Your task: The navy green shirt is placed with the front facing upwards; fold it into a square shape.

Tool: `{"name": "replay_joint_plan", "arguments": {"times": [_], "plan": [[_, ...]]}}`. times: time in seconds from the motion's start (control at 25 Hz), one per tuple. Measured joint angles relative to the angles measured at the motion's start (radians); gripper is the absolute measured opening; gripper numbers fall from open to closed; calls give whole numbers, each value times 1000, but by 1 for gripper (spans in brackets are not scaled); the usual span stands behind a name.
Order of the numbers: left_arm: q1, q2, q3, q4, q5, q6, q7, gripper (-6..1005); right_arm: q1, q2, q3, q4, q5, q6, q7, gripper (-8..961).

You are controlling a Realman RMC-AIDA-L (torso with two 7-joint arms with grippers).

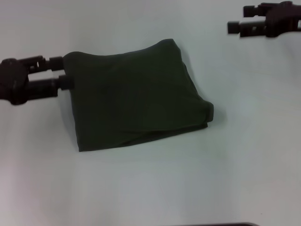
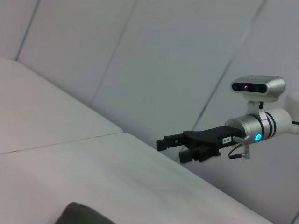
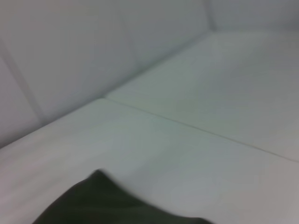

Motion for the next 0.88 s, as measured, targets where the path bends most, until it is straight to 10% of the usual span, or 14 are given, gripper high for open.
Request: {"name": "replay_joint_plan", "arguments": {"times": [0.16, 0.56, 0.88], "plan": [[29, -11, -5, 5, -3, 49, 63, 763, -113, 87, -35, -140, 123, -68, -201, 925], [161, -78, -7, 80, -6, 70, 394, 757, -263, 79, -86, 51, 324, -279, -482, 924], [212, -75, -34, 196, 3, 68, 467, 755, -273, 76, -93, 203, 256, -340, -559, 924]]}}
